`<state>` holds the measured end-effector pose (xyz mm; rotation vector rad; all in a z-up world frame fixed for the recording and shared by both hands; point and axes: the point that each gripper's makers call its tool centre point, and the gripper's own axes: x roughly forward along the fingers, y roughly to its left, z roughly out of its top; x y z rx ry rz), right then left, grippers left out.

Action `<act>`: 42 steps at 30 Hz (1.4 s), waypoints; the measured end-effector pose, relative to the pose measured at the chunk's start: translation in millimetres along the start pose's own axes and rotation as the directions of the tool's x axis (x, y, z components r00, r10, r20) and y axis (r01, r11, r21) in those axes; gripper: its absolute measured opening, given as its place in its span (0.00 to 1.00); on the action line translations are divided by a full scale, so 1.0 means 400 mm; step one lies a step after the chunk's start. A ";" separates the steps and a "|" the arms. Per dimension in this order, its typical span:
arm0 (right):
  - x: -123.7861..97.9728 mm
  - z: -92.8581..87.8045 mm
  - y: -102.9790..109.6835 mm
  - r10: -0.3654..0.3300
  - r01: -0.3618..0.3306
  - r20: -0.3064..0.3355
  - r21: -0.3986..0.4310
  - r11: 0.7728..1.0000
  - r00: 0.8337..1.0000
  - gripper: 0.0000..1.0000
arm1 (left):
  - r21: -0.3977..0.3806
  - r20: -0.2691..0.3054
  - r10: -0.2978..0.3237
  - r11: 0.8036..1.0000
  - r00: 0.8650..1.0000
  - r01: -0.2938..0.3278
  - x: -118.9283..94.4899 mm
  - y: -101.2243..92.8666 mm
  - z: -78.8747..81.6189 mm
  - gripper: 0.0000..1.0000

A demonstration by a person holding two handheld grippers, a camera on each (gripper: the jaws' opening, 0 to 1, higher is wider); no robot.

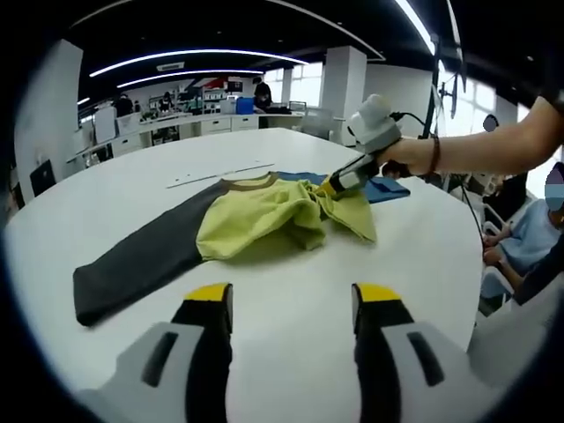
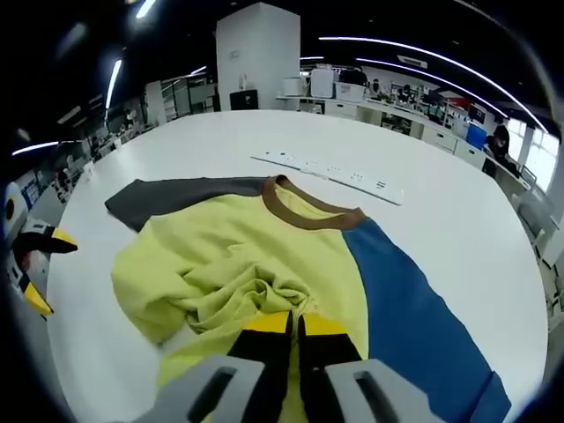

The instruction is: Fold the garment on the visible template until the final outline fits inside the template.

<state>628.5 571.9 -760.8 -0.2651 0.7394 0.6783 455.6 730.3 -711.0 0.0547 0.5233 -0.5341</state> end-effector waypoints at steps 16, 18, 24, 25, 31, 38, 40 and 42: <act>-0.156 0.012 0.016 -0.068 0.062 0.031 0.163 0.985 0.997 0.43 | -0.015 0.025 -0.033 0.999 0.999 0.033 0.047 -0.057 0.027 0.39; -0.169 -0.003 0.025 -0.063 0.059 0.016 0.183 0.981 0.998 0.43 | -0.021 0.023 -0.035 0.999 0.999 0.036 0.059 -0.062 0.032 0.38; -0.200 -0.072 0.065 -0.032 0.041 -0.039 0.259 0.965 0.999 0.46 | -0.029 0.026 -0.046 0.998 0.999 0.047 0.097 -0.075 0.045 0.36; -0.204 -0.080 0.069 -0.029 0.040 -0.043 0.268 0.962 0.999 0.46 | -0.031 0.023 -0.049 0.998 0.999 0.050 0.102 -0.077 0.044 0.35; -0.221 -0.128 0.094 -0.023 0.042 -0.062 0.315 0.948 0.998 0.46 | -0.052 0.023 -0.061 0.997 0.998 0.062 0.139 -0.091 0.048 0.33; -0.219 -0.177 0.127 0.006 0.027 -0.099 0.332 0.943 0.995 0.45 | -0.015 -0.019 -0.064 0.998 0.998 0.063 0.186 -0.103 0.034 0.30; -0.219 -0.185 0.136 0.008 0.025 -0.098 0.338 0.941 0.995 0.44 | -0.011 -0.025 -0.070 0.998 0.997 0.070 0.195 -0.105 0.033 0.30; -0.219 -0.192 0.144 0.010 0.023 -0.096 0.345 0.938 0.995 0.43 | -0.007 -0.025 -0.079 0.997 0.997 0.079 0.206 -0.109 0.033 0.30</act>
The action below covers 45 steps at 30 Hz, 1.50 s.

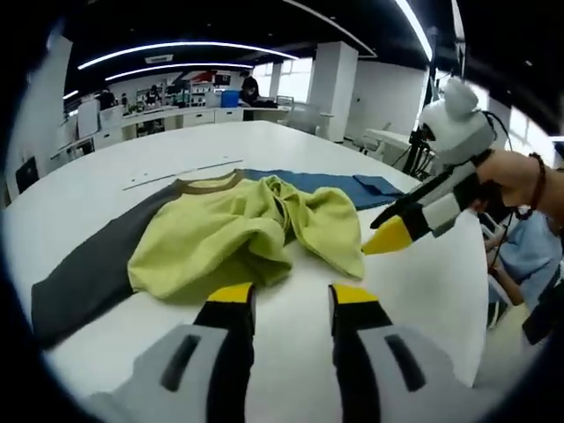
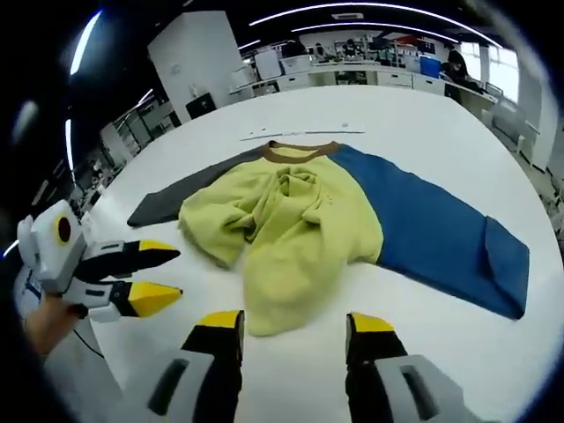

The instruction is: Fold the garment on the visible template until the final outline fits inside the template.

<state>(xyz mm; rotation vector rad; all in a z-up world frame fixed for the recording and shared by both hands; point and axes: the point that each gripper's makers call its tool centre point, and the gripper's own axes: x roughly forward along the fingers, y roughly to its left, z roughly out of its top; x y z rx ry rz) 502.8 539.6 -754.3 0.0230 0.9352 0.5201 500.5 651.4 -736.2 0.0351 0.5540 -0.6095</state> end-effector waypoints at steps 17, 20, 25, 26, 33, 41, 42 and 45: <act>0.015 -0.037 0.031 -0.028 0.027 0.061 0.020 0.999 0.998 0.29 | 0.029 -0.031 0.028 0.999 0.999 -0.027 0.077 0.005 -0.005 0.27; 0.020 -0.027 0.031 -0.051 0.052 0.090 -0.013 0.999 0.995 0.26 | 0.035 -0.028 0.038 0.999 0.999 -0.037 0.087 0.010 -0.002 0.26; 0.029 -0.030 0.042 -0.074 0.072 0.093 0.023 0.997 0.993 0.25 | 0.029 -0.054 0.062 0.998 0.997 -0.060 0.101 0.019 -0.015 0.25; 0.031 -0.031 0.042 -0.084 0.081 0.094 0.029 0.996 0.992 0.25 | 0.021 -0.056 0.064 0.998 0.996 -0.063 0.102 0.019 -0.017 0.25; 0.034 -0.038 0.037 -0.150 0.138 0.096 0.119 0.983 0.984 0.21 | 0.009 -0.048 0.102 0.995 0.994 -0.101 0.113 0.015 -0.017 0.25; 0.047 -0.031 0.041 -0.210 0.201 0.086 0.104 0.974 0.974 0.19 | 0.066 -0.063 0.163 0.985 0.985 -0.159 0.122 0.029 -0.016 0.19; 0.046 -0.032 0.037 -0.222 0.213 0.083 0.104 0.971 0.971 0.17 | 0.069 -0.065 0.170 0.984 0.983 -0.165 0.122 0.031 -0.016 0.18; 0.043 -0.034 0.024 -0.248 0.239 0.084 0.102 0.966 0.965 0.12 | 0.064 -0.068 0.188 0.981 0.980 -0.184 0.122 0.037 -0.016 0.16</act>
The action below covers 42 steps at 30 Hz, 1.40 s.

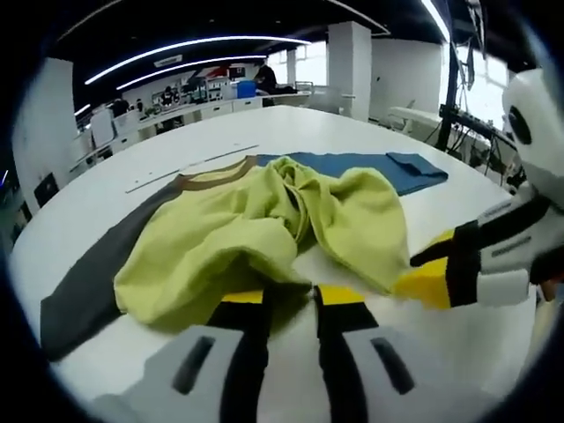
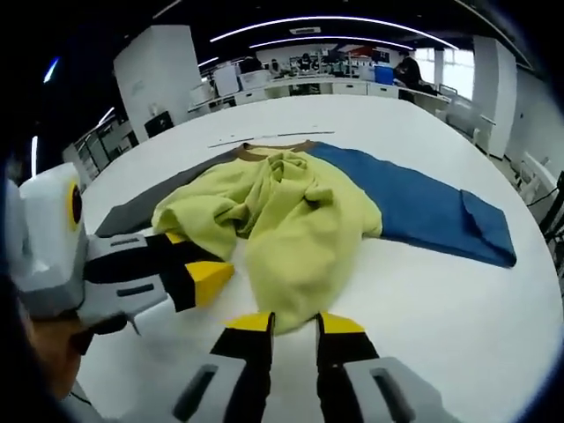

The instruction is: Fold the garment on the visible template until the final outline fits inside the template.

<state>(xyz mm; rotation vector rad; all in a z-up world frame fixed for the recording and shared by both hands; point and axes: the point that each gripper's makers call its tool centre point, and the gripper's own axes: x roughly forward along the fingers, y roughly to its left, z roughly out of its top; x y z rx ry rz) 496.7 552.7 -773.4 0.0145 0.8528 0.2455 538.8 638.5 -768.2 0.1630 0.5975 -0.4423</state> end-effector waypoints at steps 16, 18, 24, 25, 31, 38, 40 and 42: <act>-0.008 -0.001 -0.016 0.046 -0.047 0.010 0.110 0.993 0.999 0.00 | -0.116 0.003 -0.011 0.993 1.000 0.011 -0.016 0.008 -0.006 0.13; -0.012 -0.002 -0.017 0.054 -0.055 0.013 0.113 0.992 0.998 0.00 | -0.123 0.006 -0.012 0.992 1.000 0.013 -0.020 0.010 -0.007 0.10; -0.023 -0.005 -0.024 0.069 -0.070 0.015 0.099 0.993 0.997 0.00 | -0.116 0.001 -0.013 0.993 1.000 0.013 -0.029 0.011 -0.011 0.05; -0.027 -0.006 -0.025 0.070 -0.072 0.015 0.091 0.993 0.997 0.00 | -0.115 0.000 -0.012 0.993 1.000 0.012 -0.030 0.011 -0.012 0.05; -0.043 -0.003 -0.041 0.079 -0.080 0.021 0.054 0.995 0.997 0.00 | -0.079 0.005 -0.022 0.997 1.000 0.022 -0.056 0.015 -0.007 0.01; -0.065 0.003 -0.070 0.076 -0.076 0.032 0.001 0.997 0.997 0.00 | -0.085 0.023 -0.020 0.996 1.000 0.022 -0.098 0.040 0.002 0.01; -0.072 0.009 -0.075 0.081 -0.080 0.042 -0.002 0.997 0.996 0.00 | -0.097 0.036 -0.027 0.995 0.999 0.030 -0.112 0.045 0.008 0.00; -0.080 0.015 -0.077 0.089 -0.088 0.052 -0.010 0.996 0.995 0.00 | -0.135 0.051 -0.041 0.990 0.998 0.047 -0.124 0.046 0.017 0.00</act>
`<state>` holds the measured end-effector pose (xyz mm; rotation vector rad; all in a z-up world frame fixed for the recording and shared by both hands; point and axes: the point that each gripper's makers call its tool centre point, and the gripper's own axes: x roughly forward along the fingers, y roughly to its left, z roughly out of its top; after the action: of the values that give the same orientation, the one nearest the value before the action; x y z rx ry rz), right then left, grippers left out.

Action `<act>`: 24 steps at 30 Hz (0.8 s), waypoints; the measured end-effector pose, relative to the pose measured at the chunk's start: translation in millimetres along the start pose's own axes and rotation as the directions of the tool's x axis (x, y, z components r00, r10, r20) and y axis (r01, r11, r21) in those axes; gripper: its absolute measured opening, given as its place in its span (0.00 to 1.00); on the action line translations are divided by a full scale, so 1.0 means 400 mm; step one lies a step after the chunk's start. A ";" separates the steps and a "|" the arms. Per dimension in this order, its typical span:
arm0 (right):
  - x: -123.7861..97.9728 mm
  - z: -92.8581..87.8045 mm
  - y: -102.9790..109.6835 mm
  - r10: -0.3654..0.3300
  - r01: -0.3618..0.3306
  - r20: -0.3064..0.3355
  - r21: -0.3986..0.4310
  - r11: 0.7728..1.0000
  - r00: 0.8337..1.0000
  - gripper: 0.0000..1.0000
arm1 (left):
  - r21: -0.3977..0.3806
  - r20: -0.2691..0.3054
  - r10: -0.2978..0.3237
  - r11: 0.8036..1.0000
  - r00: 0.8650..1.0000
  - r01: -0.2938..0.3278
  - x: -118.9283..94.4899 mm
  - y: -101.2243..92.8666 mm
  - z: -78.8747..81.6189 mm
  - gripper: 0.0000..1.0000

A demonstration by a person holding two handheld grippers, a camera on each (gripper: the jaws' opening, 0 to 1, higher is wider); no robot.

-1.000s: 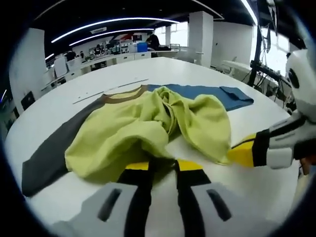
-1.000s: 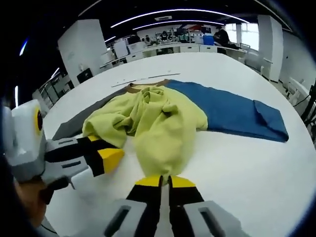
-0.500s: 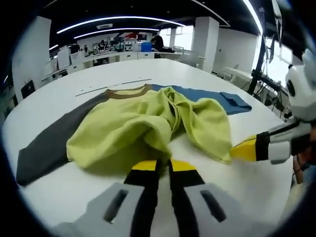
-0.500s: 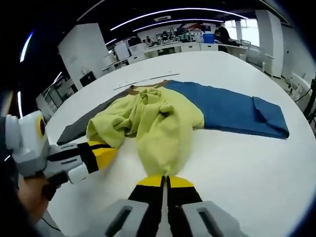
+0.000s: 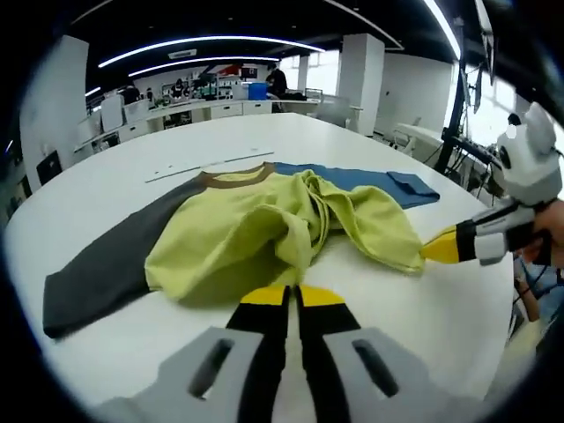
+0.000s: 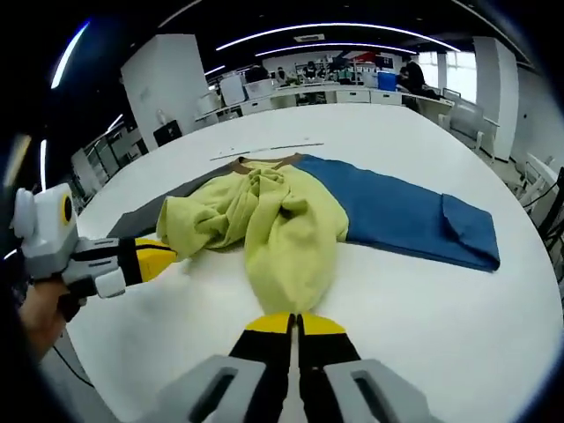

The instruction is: Fold the garment on the visible template until the final outline fits inside the template.

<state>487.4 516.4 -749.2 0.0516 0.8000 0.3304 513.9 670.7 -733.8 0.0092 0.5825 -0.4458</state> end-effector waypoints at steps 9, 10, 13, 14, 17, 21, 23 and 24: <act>-0.036 0.013 -0.029 0.019 -0.018 0.023 -0.056 0.998 1.000 0.00 | 0.025 0.021 -0.011 1.000 1.000 0.011 -0.069 0.014 0.022 0.00; -0.039 0.013 -0.034 0.019 -0.017 0.021 -0.058 0.998 1.000 0.00 | 0.024 0.021 -0.013 1.000 1.000 0.012 -0.075 0.016 0.023 0.00; -0.054 0.014 -0.053 0.022 -0.021 0.018 -0.060 0.998 1.000 0.00 | 0.004 0.016 -0.015 1.000 1.000 0.014 -0.096 0.023 0.020 0.00; -0.058 0.013 -0.056 0.024 -0.022 0.015 -0.066 0.998 1.000 0.00 | -0.001 0.014 -0.014 1.000 1.000 0.014 -0.101 0.025 0.019 0.00; -0.072 0.010 -0.065 0.037 -0.035 0.012 -0.116 0.993 0.999 0.00 | -0.015 0.013 -0.014 1.000 1.000 0.015 -0.120 0.029 0.016 0.00; -0.094 -0.002 -0.078 0.055 -0.055 -0.001 -0.138 0.989 0.998 0.00 | -0.027 0.004 -0.018 0.999 1.000 0.018 -0.152 0.033 0.006 0.00; -0.104 -0.007 -0.082 0.054 -0.054 -0.003 -0.145 0.988 0.999 0.00 | -0.050 0.008 -0.020 0.999 1.000 0.021 -0.170 0.035 0.003 0.00; -0.110 -0.010 -0.084 0.055 -0.055 -0.004 -0.149 0.987 0.998 0.00 | -0.053 0.009 -0.018 0.998 1.000 0.019 -0.178 0.037 0.002 0.00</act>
<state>465.0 470.7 -727.2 -0.0663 0.7726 0.4414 467.2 712.7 -696.8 -0.0488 0.5858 -0.4479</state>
